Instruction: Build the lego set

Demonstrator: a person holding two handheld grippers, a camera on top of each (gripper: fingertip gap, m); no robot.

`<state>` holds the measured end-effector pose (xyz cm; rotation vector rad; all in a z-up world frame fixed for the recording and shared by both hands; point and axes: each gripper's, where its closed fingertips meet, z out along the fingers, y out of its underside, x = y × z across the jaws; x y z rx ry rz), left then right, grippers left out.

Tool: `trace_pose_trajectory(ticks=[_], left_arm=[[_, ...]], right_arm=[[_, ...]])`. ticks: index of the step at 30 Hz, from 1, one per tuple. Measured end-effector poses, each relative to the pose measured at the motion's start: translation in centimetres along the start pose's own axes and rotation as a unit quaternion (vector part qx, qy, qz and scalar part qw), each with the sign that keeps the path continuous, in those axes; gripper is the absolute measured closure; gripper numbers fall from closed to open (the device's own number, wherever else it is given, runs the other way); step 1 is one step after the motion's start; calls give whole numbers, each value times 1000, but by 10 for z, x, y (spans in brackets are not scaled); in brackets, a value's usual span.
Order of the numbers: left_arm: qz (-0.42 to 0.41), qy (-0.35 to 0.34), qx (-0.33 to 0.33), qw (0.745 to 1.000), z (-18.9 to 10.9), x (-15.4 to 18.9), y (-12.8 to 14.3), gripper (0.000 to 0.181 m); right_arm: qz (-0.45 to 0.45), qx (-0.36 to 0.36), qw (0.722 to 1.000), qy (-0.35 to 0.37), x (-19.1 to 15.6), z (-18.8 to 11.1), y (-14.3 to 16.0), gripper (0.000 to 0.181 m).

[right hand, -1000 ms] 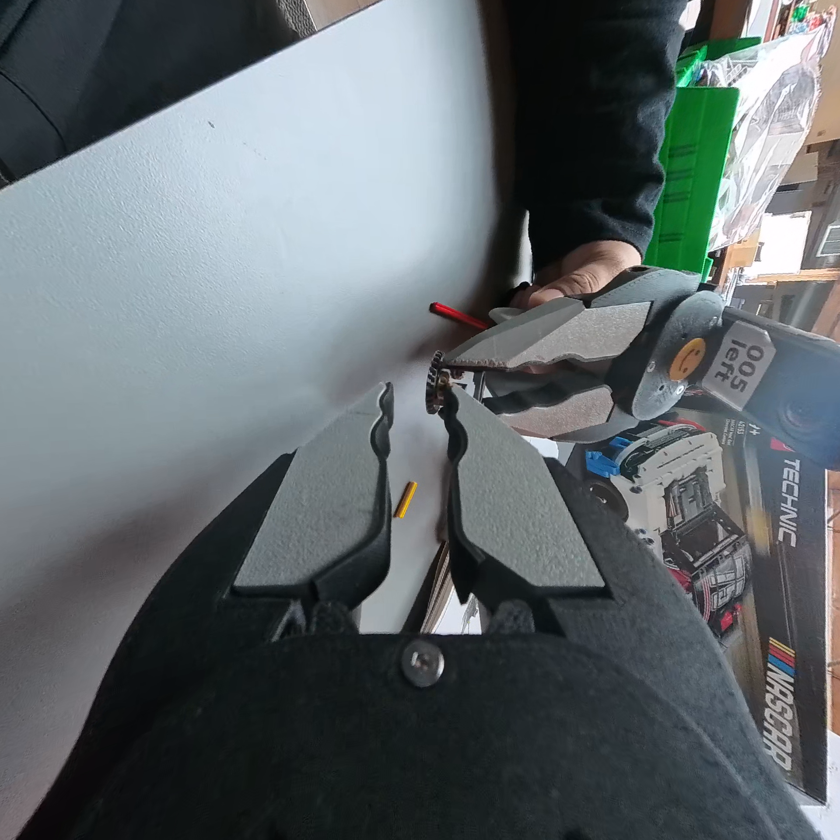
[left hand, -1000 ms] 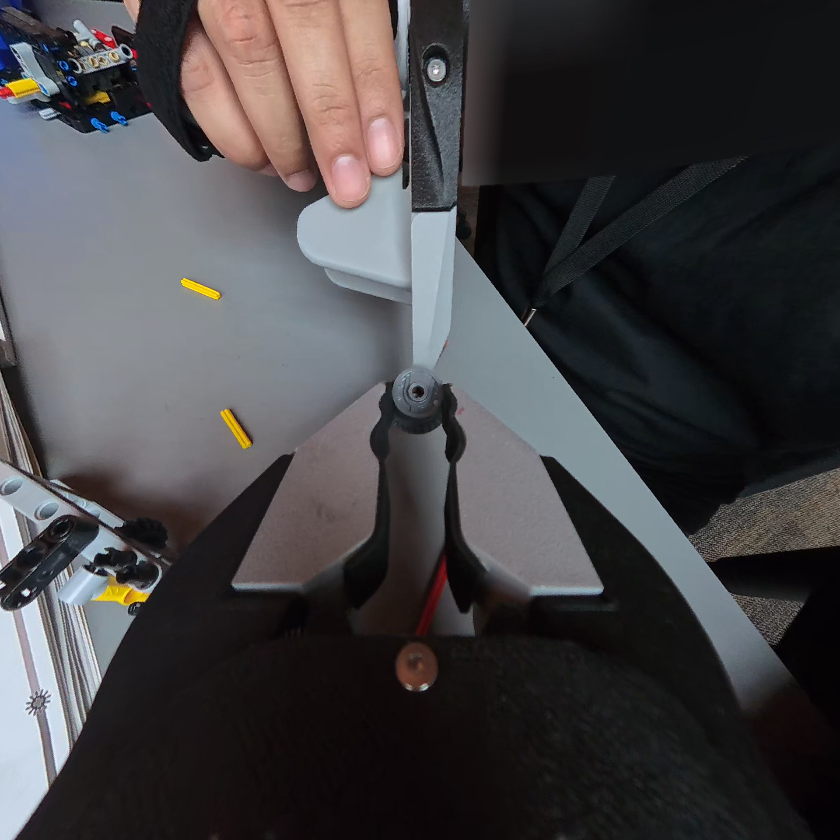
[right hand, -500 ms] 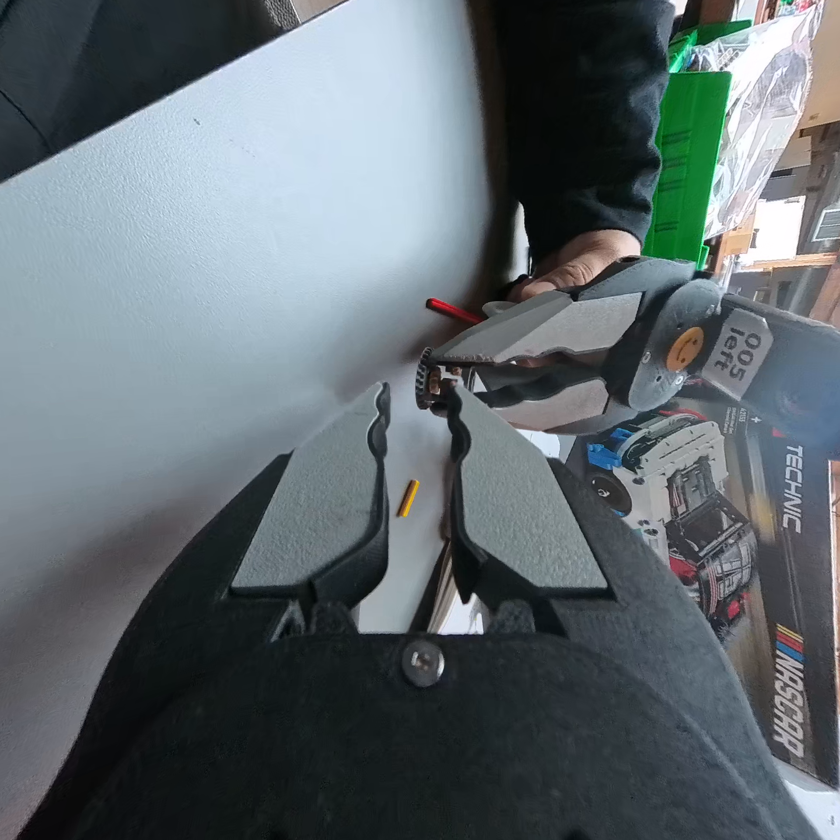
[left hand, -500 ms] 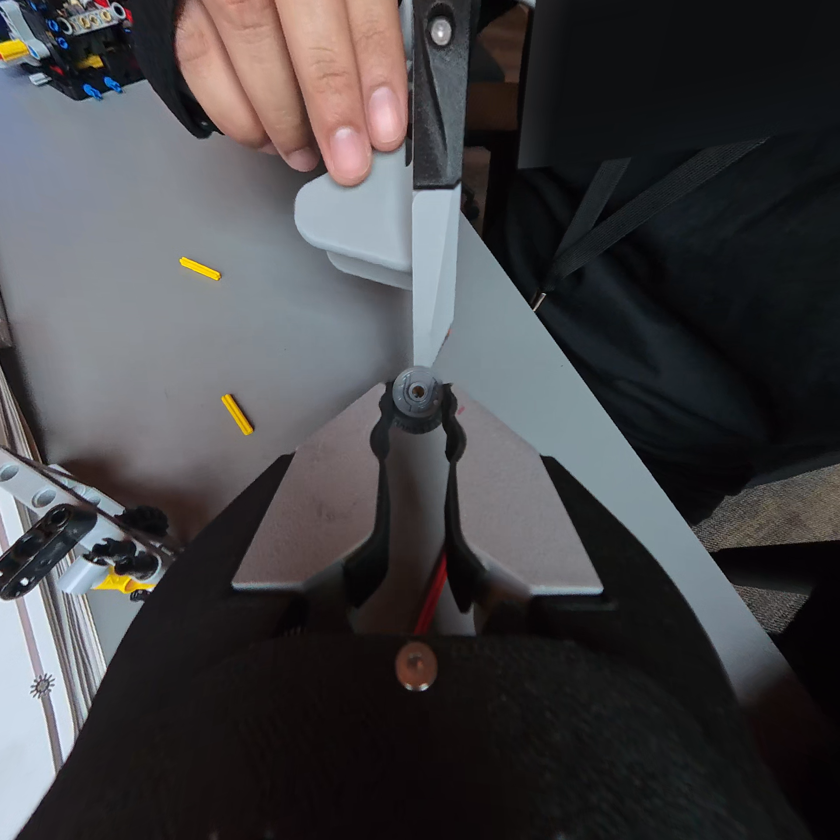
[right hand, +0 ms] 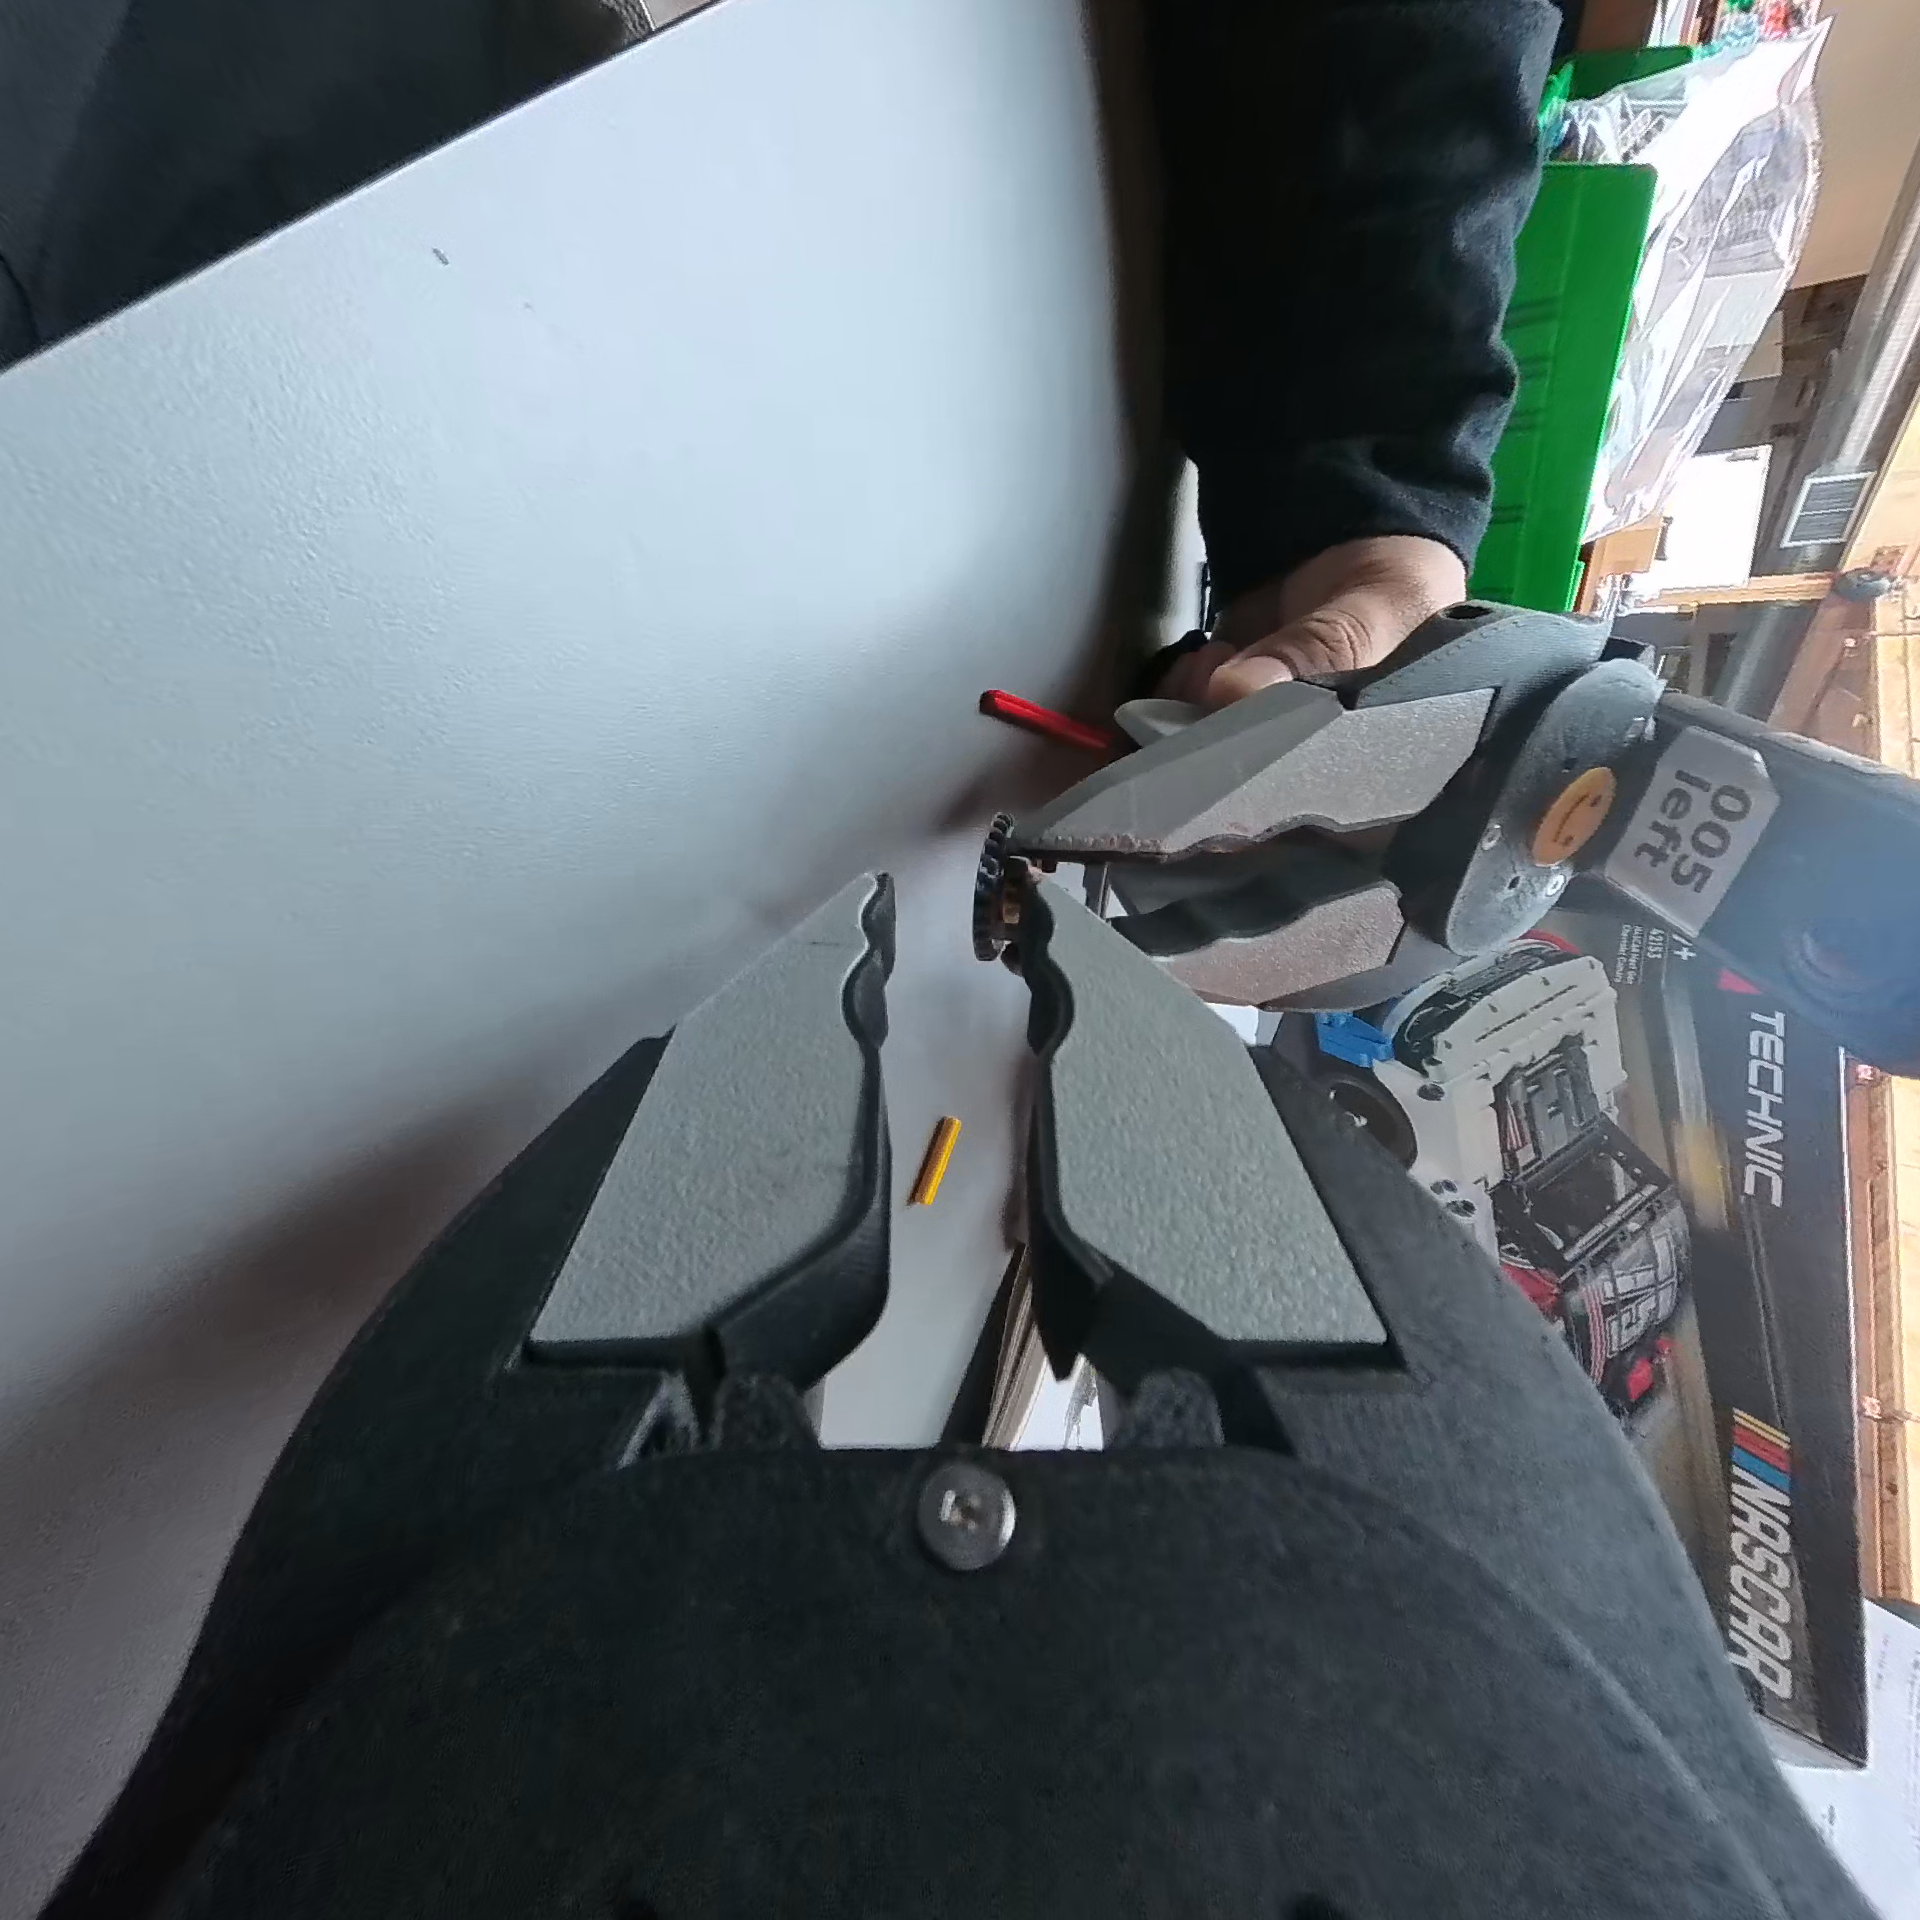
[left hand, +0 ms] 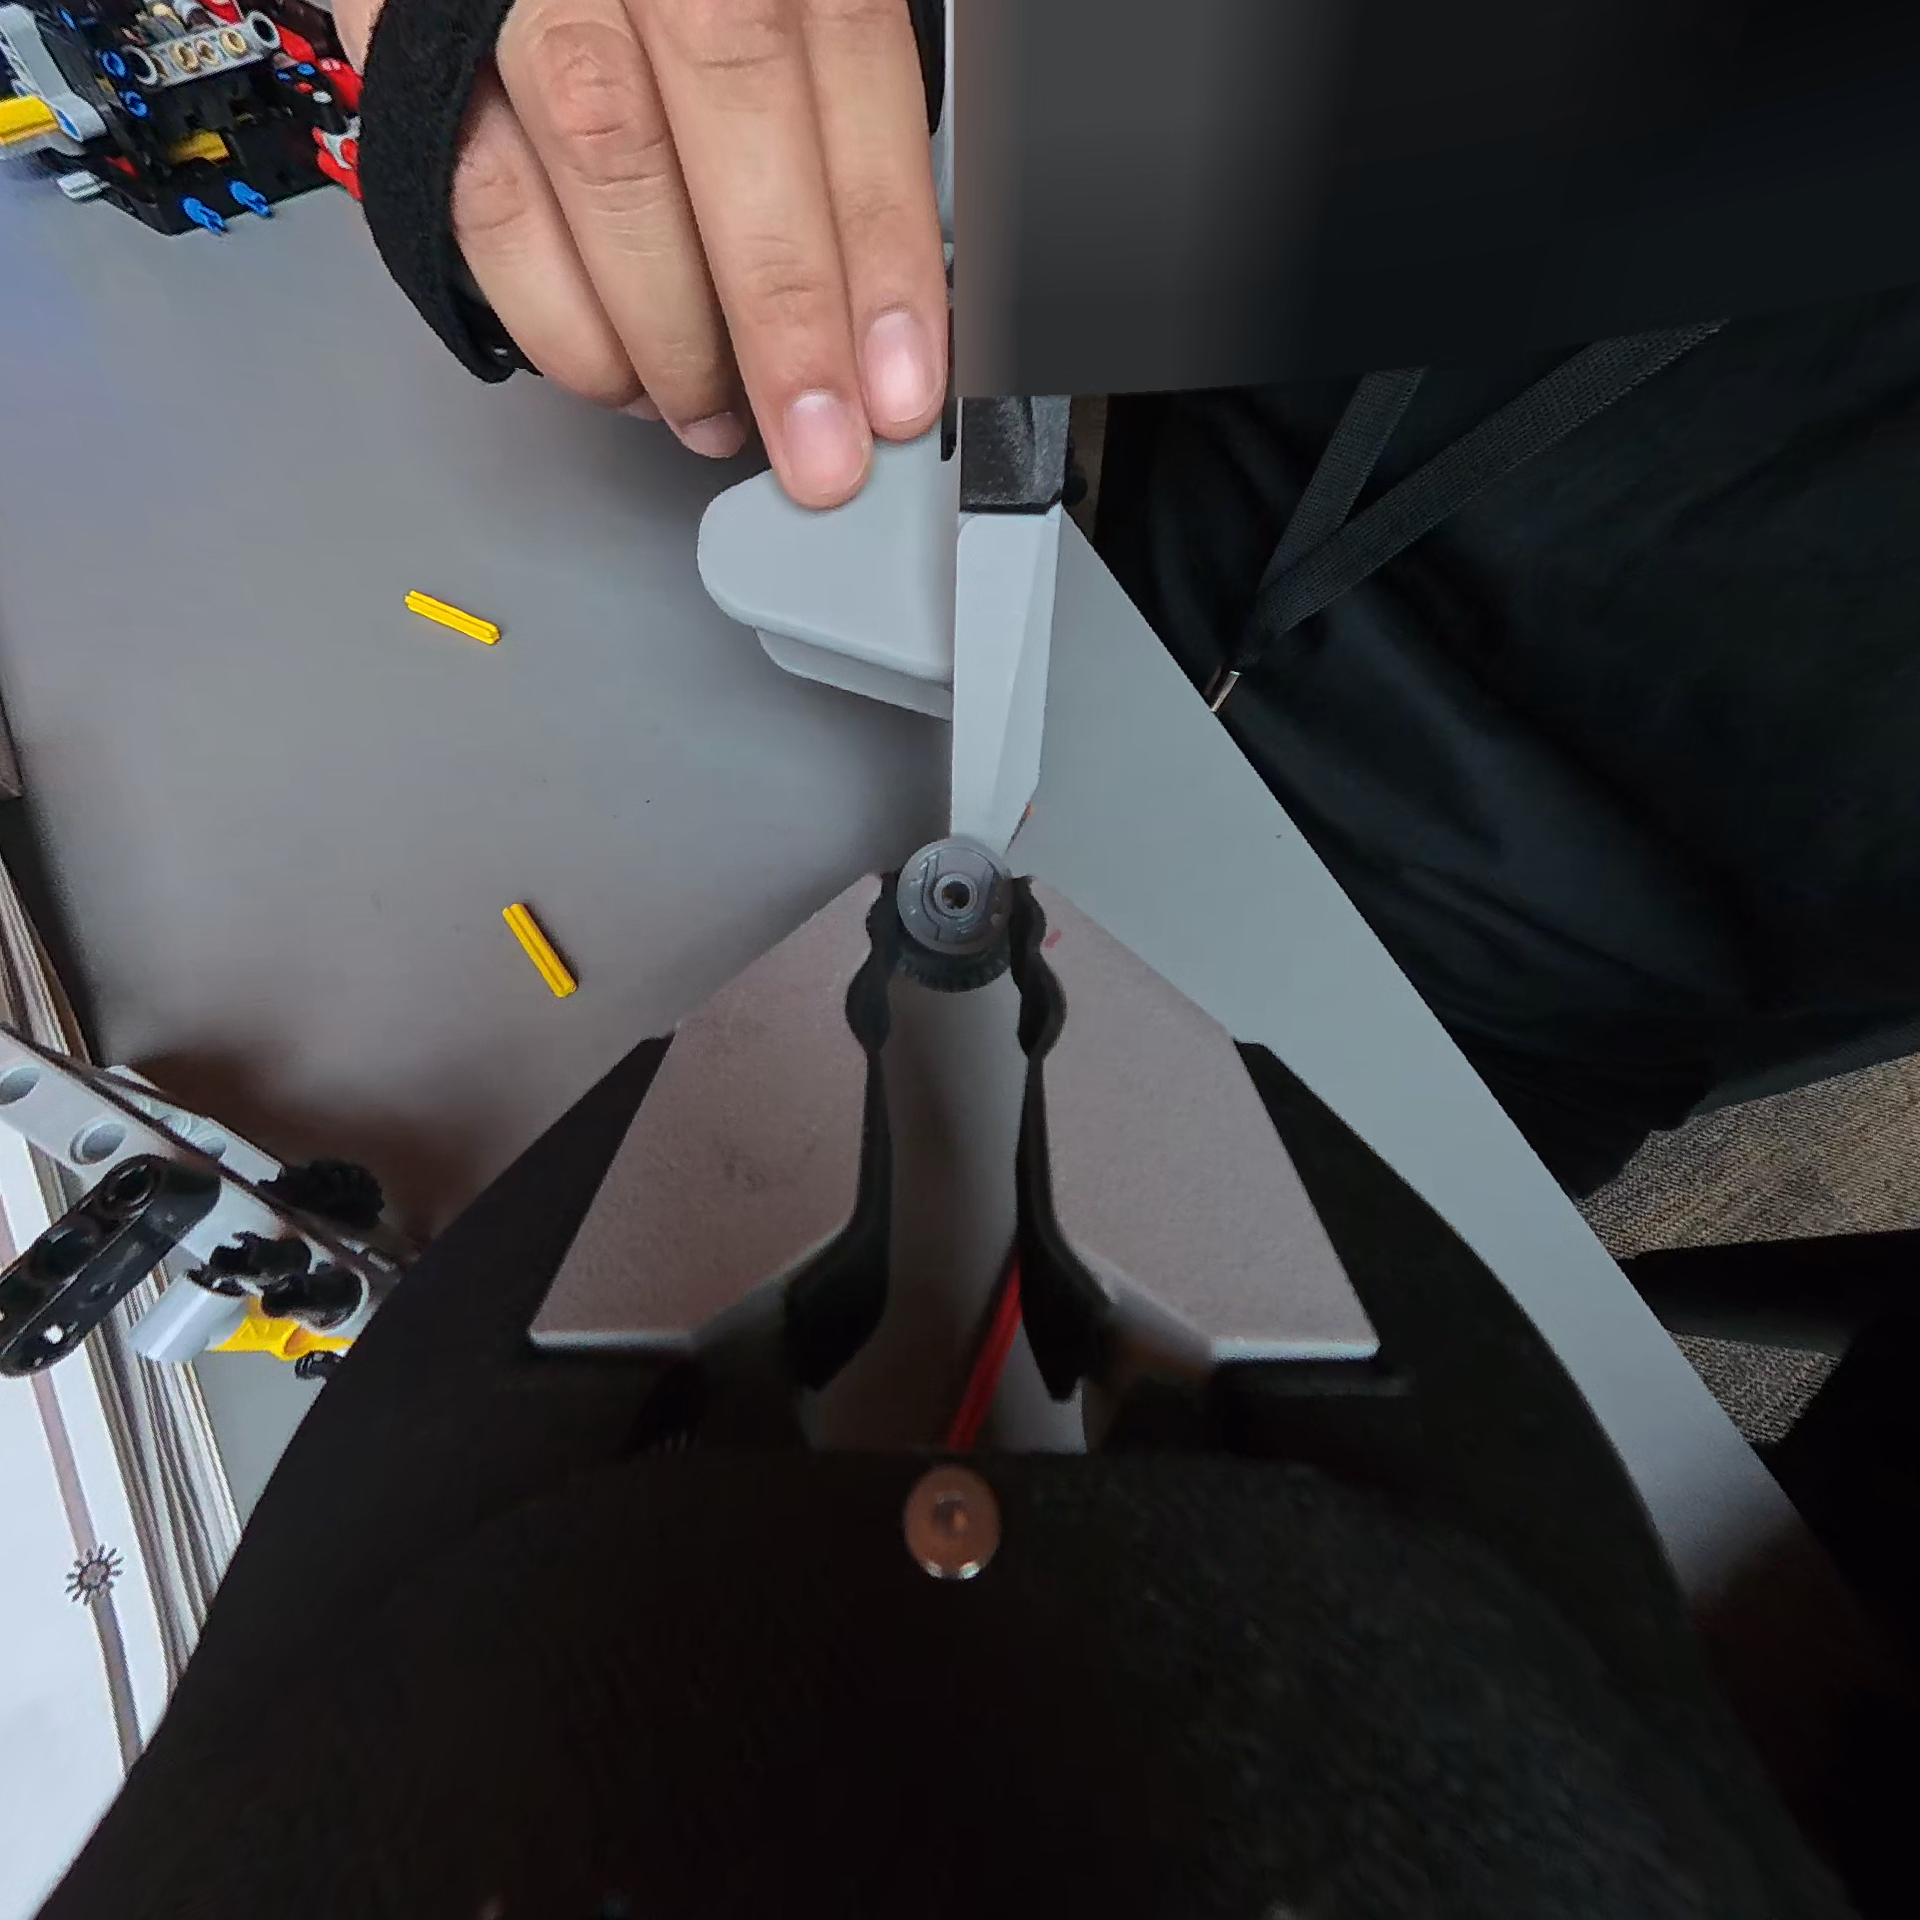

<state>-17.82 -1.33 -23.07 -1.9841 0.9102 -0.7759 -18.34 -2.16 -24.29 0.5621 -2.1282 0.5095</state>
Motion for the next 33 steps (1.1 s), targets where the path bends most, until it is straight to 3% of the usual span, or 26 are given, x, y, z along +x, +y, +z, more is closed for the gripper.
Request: trace_pose_trajectory(ticks=[10, 26, 30, 33], left_arm=[[-1, -13, -10, 1000, 1, -4, 3, 163], [19, -38, 20, 999, -4, -5, -5, 163], [6, -90, -18, 996, -5, -20, 1, 163], [33, -125, 11, 992, -7, -27, -10, 163]], right_arm=[[31, 2, 999, 35, -1, -16, 7, 155], [113, 33, 990, 71, 3, -24, 9, 163], [126, 32, 990, 60, -1, -19, 14, 162], [142, 17, 988, 53, -4, -15, 28, 163]])
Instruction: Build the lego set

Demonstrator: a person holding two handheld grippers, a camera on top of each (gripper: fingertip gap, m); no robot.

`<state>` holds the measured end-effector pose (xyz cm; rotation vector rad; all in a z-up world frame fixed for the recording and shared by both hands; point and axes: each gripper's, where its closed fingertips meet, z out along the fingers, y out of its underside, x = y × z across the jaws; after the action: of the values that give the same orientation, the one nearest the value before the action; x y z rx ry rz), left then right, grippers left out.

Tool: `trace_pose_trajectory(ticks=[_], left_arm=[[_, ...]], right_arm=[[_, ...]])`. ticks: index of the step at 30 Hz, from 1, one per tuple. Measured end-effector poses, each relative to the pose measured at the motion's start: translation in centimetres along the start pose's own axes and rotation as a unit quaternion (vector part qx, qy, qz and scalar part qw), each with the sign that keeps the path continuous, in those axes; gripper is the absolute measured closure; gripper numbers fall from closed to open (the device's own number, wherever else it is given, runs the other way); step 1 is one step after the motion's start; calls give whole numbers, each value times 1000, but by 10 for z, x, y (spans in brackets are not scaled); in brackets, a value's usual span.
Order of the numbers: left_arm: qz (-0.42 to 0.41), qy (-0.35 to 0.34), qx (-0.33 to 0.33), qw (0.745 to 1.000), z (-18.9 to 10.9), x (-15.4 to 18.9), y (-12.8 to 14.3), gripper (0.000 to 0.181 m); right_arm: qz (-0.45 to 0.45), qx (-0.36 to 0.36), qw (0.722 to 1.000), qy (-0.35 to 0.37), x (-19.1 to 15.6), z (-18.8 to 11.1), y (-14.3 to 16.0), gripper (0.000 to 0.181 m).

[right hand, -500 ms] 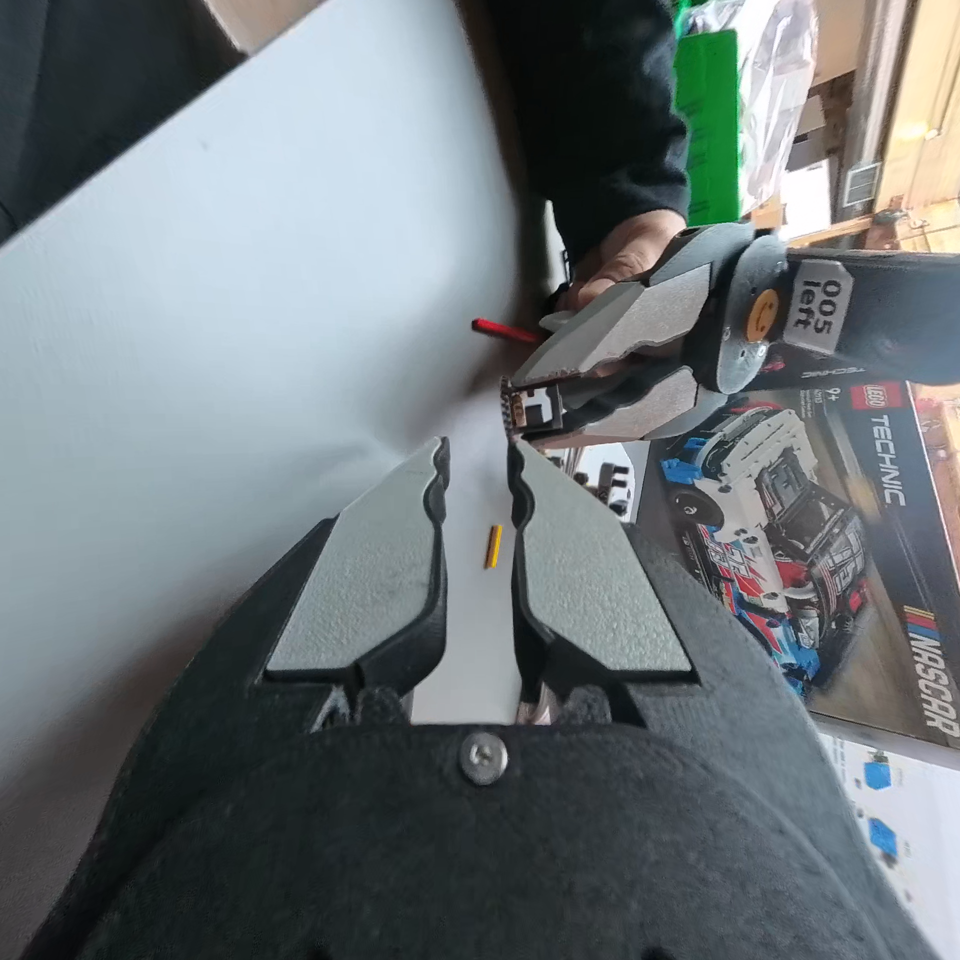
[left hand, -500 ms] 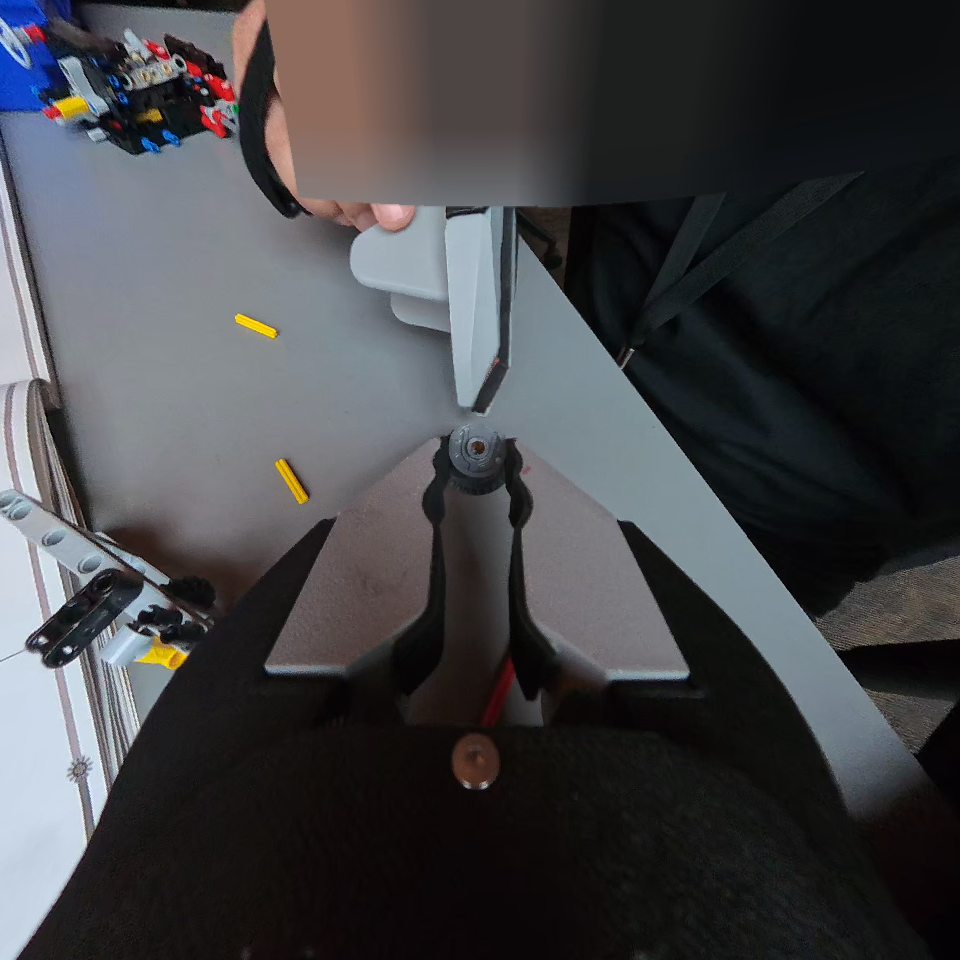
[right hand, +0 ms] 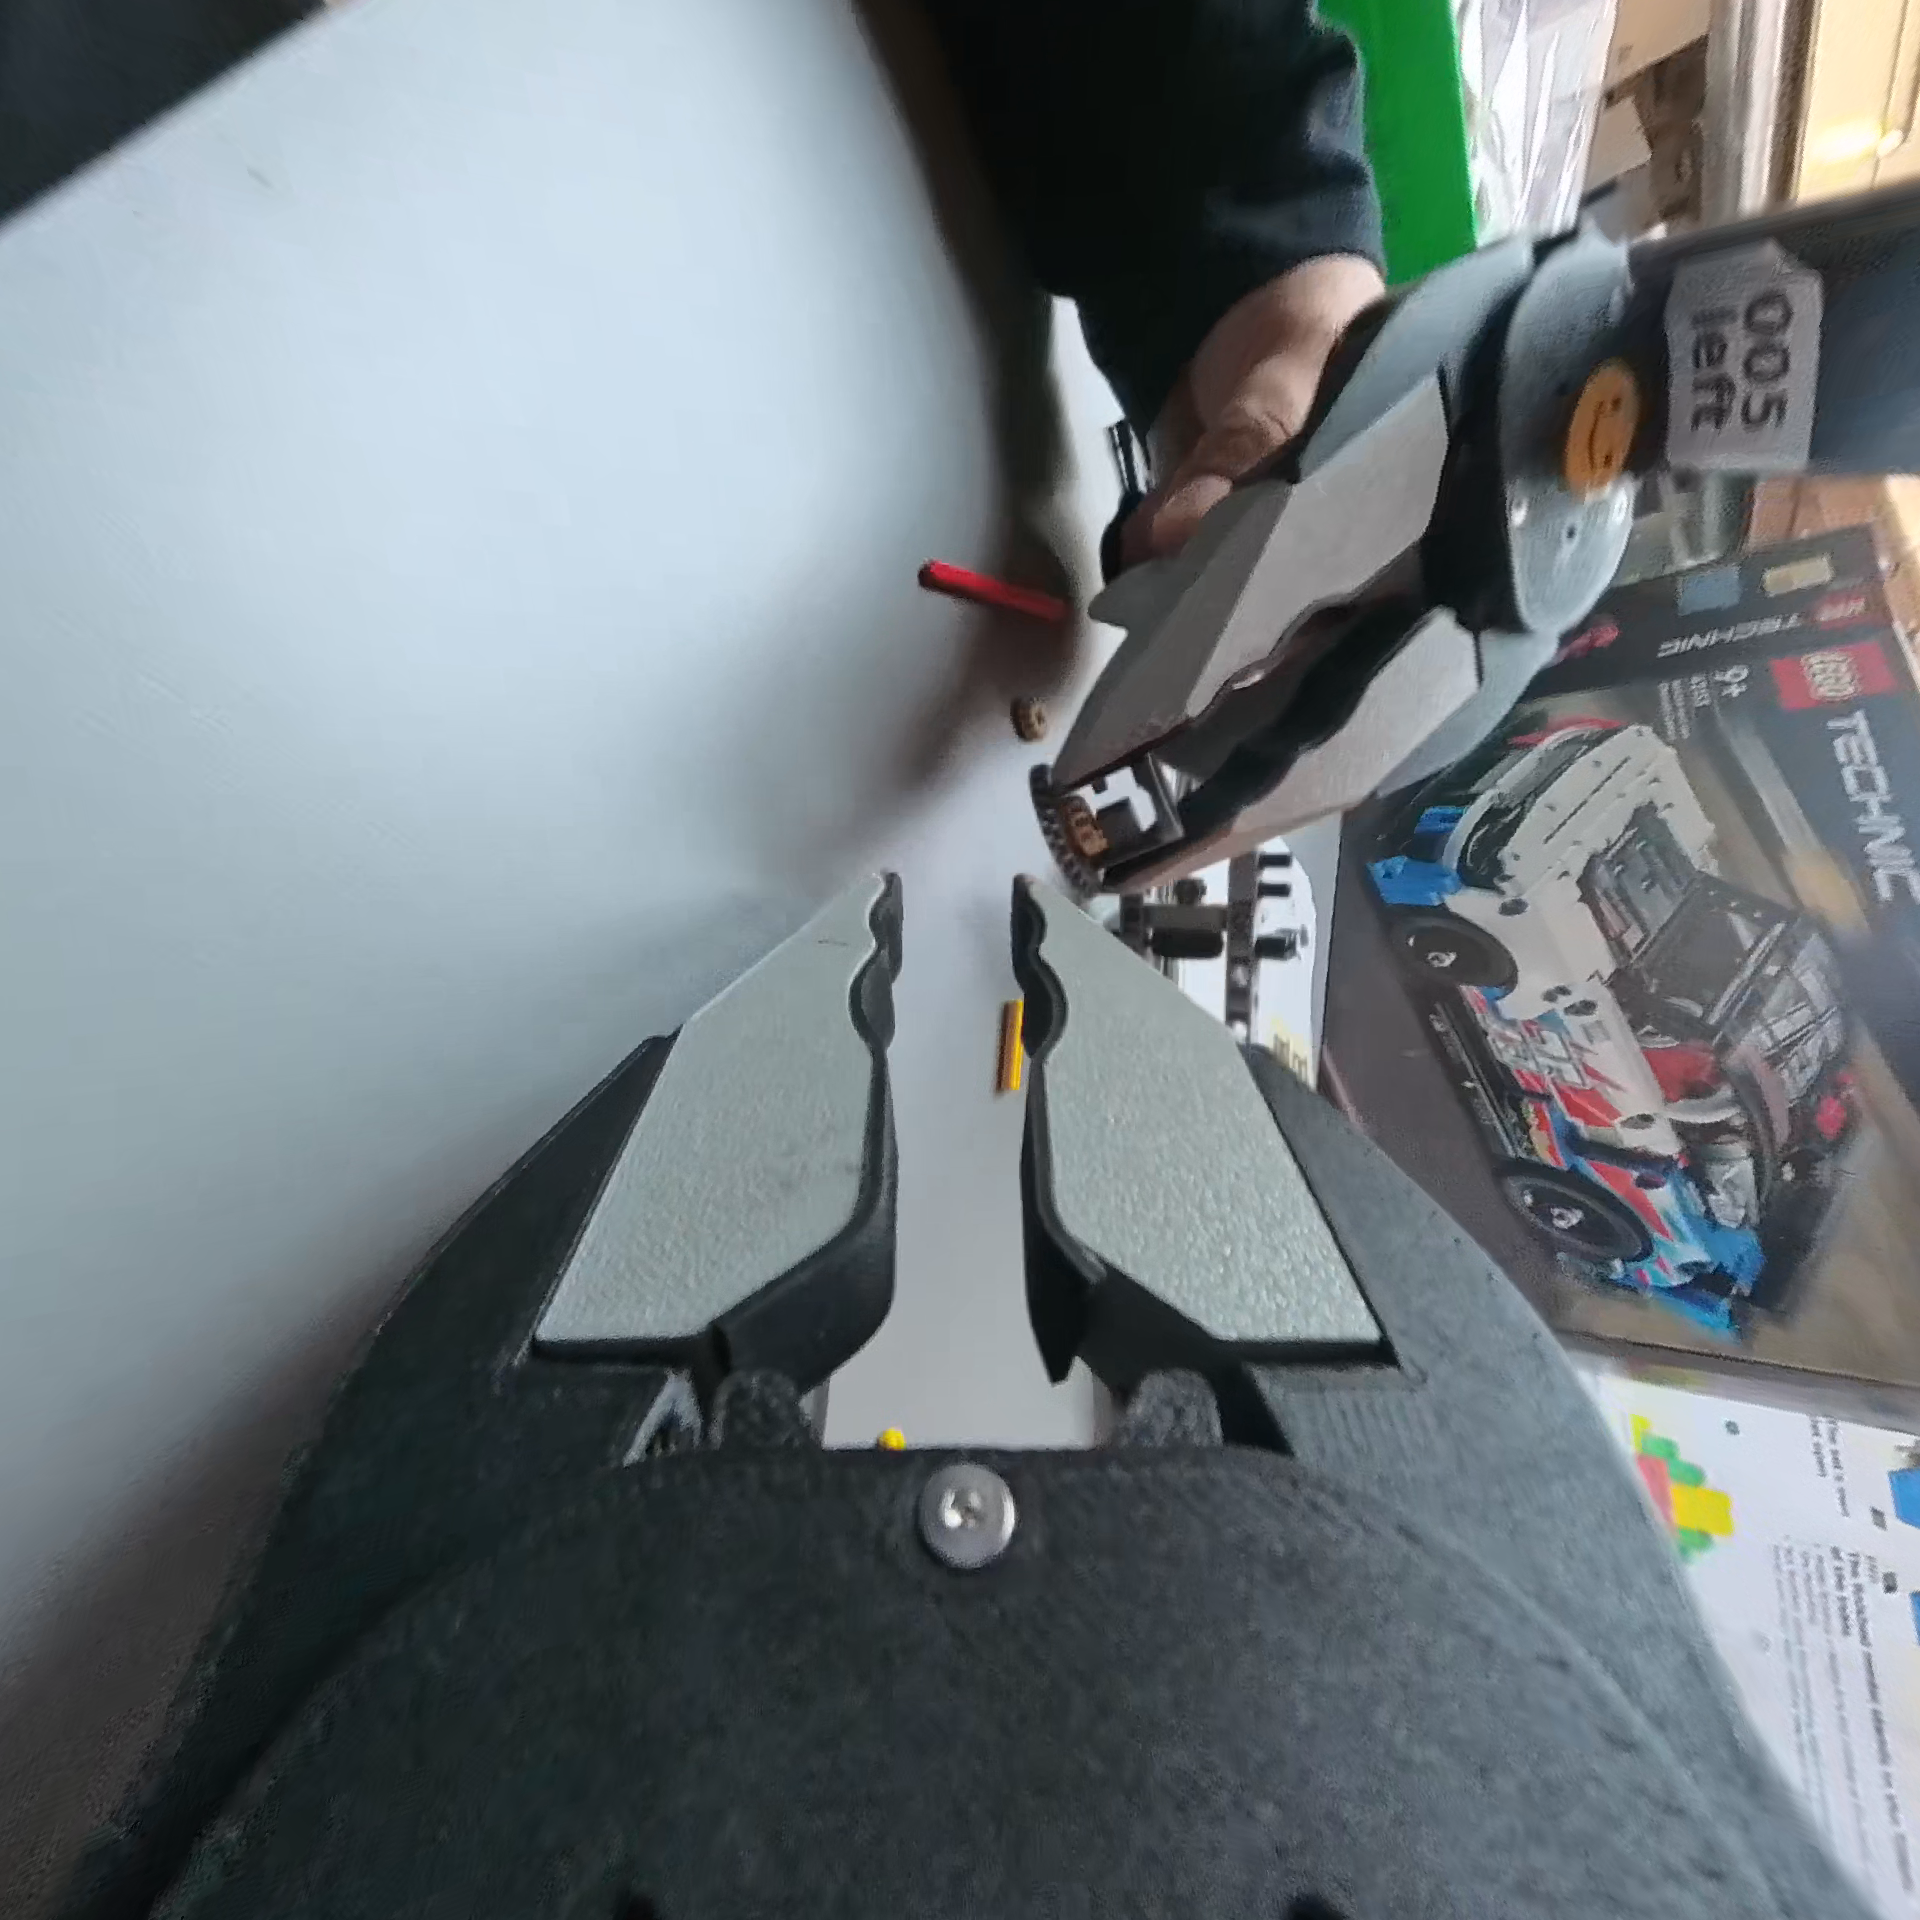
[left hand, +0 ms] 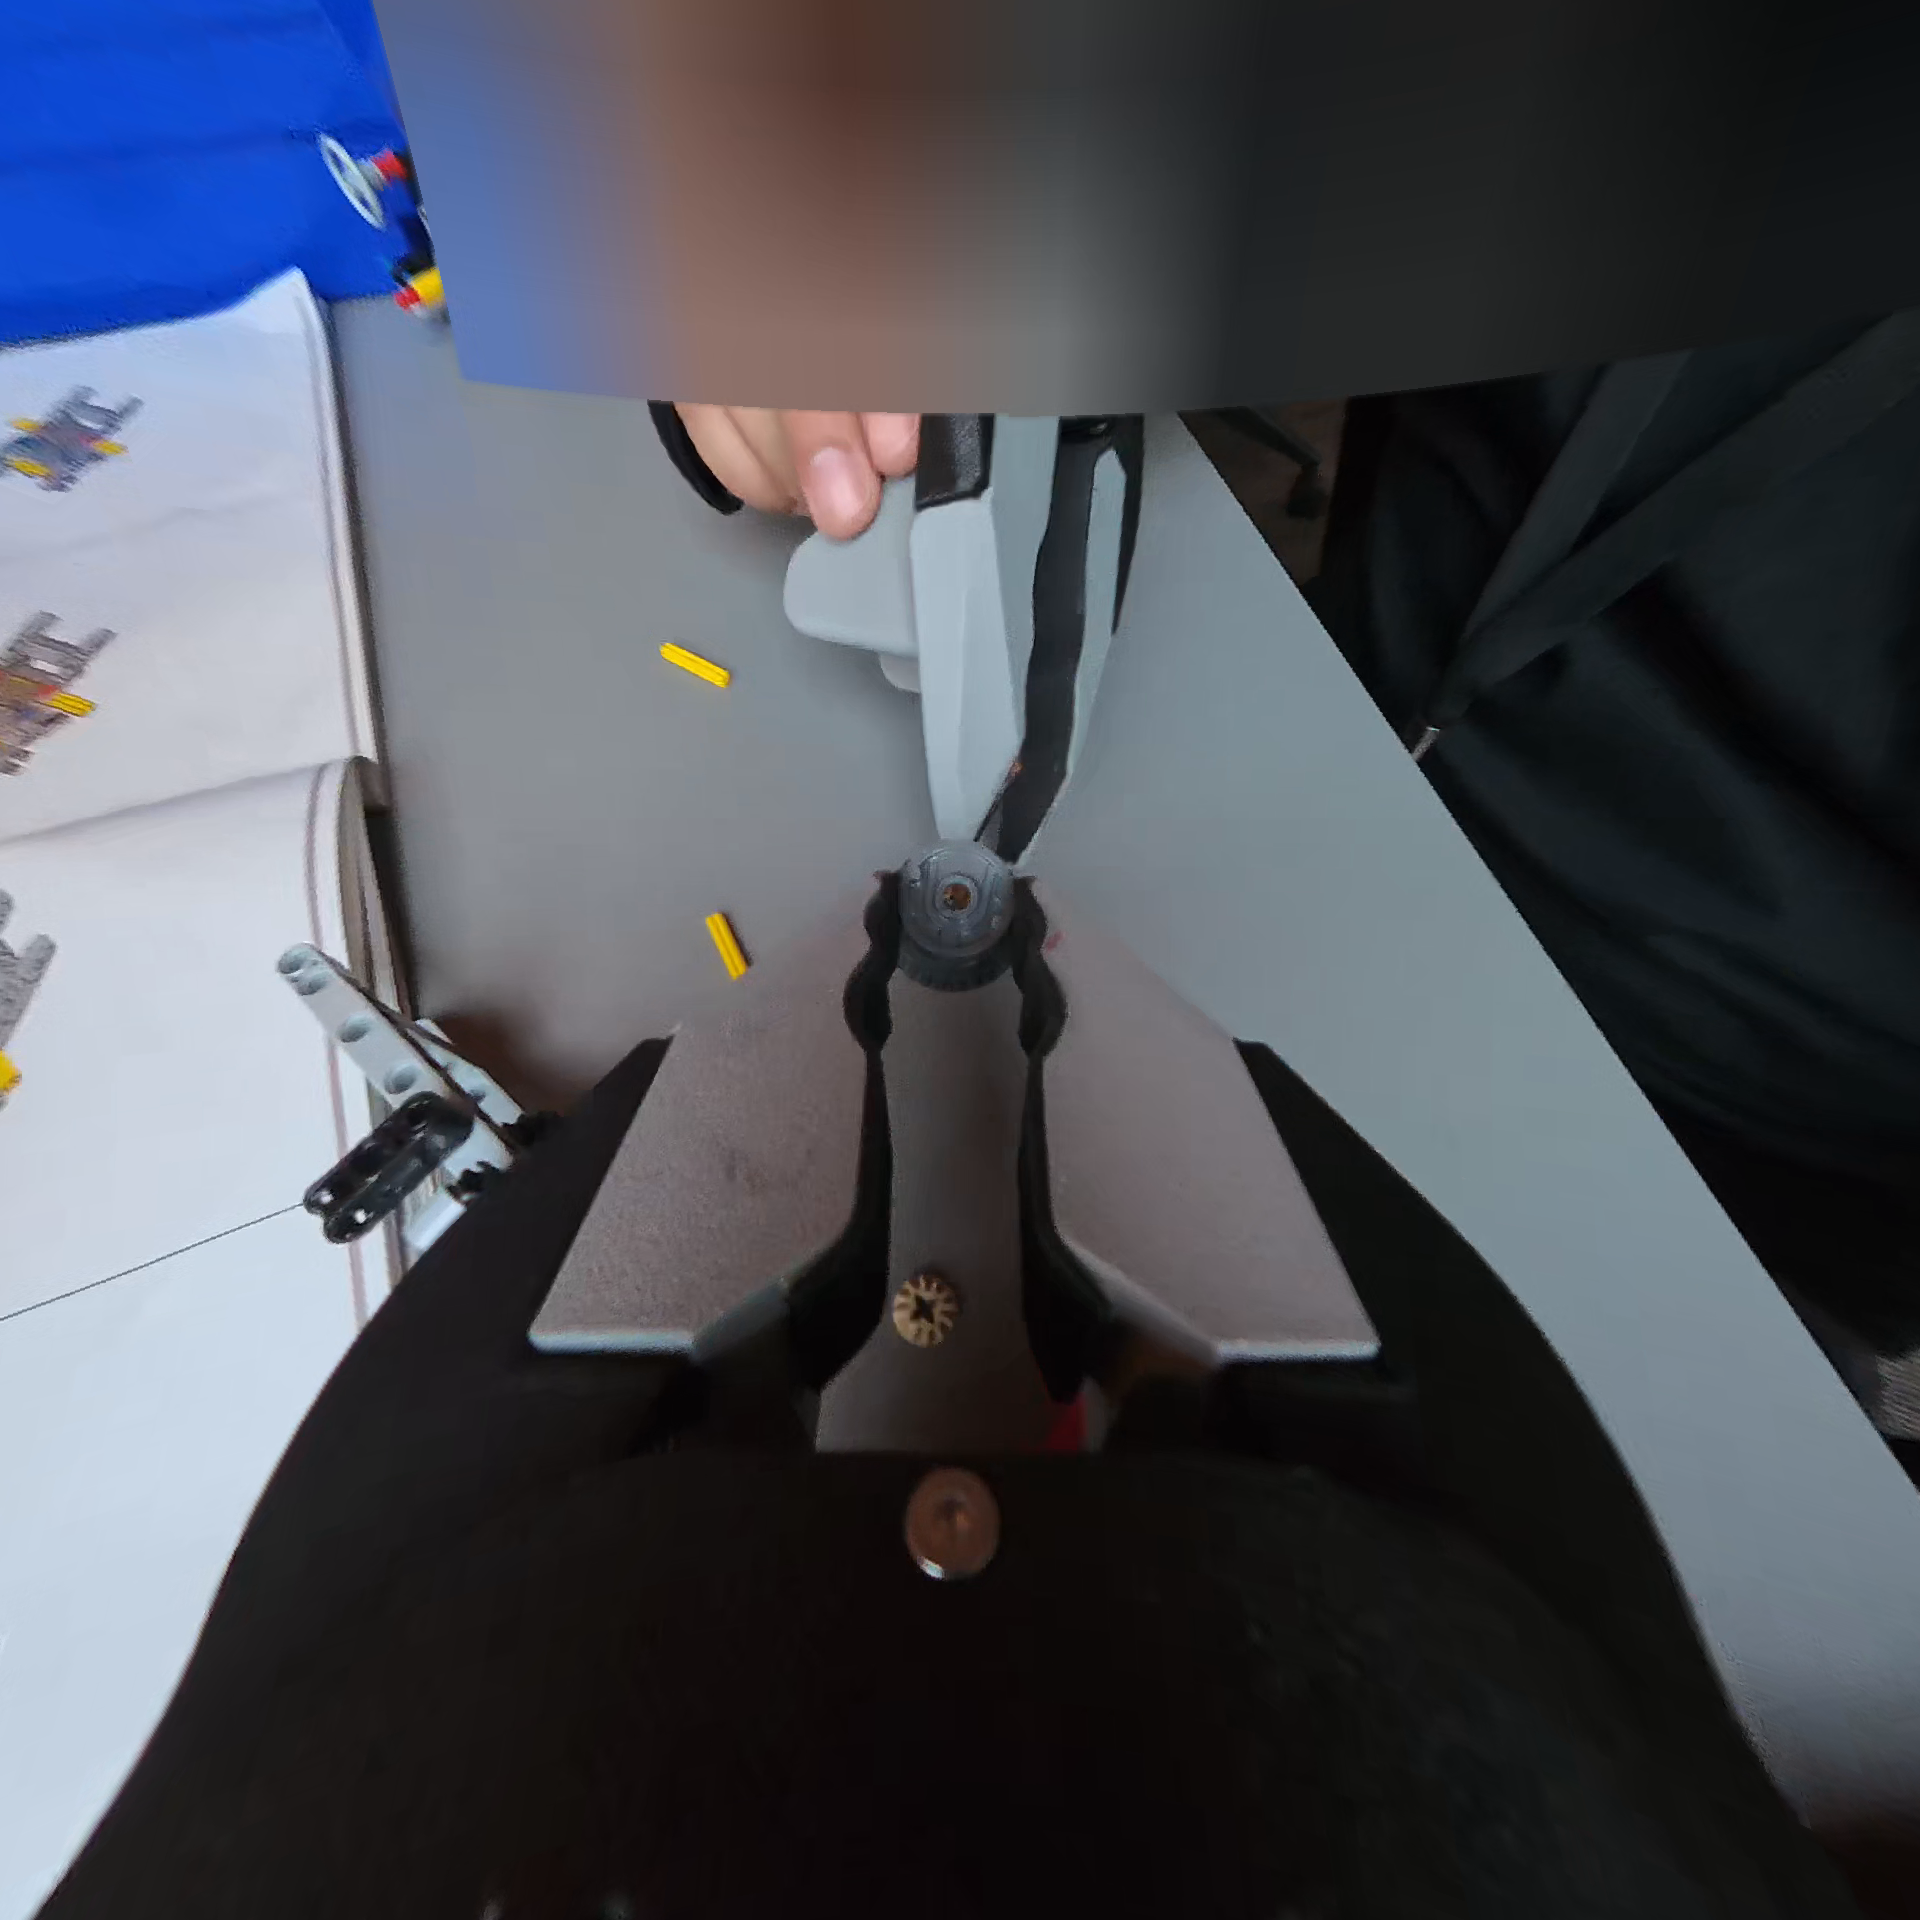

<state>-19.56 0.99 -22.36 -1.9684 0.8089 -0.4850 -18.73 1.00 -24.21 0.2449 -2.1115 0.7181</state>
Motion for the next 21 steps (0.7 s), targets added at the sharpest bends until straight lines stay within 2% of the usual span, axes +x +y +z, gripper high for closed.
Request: trace_pose_trajectory(ticks=[6, 8, 11, 21], left_arm=[[-21, -21, 17, 999, -2, -11, 3, 163], [-18, -27, 35, 999, -6, -13, -1, 163], [-20, -31, 62, 997, -13, -14, -6, 163], [-22, -32, 76, 996, -17, -15, -9, 163]], right_arm=[[130, 12, 991, -4, 23, -7, 28, 172], [168, -3, 986, -10, 26, -5, 43, 170], [207, 1, 978, -26, 27, -3, 49, 167], [224, -16, 972, -66, 12, 5, 55, 167]])
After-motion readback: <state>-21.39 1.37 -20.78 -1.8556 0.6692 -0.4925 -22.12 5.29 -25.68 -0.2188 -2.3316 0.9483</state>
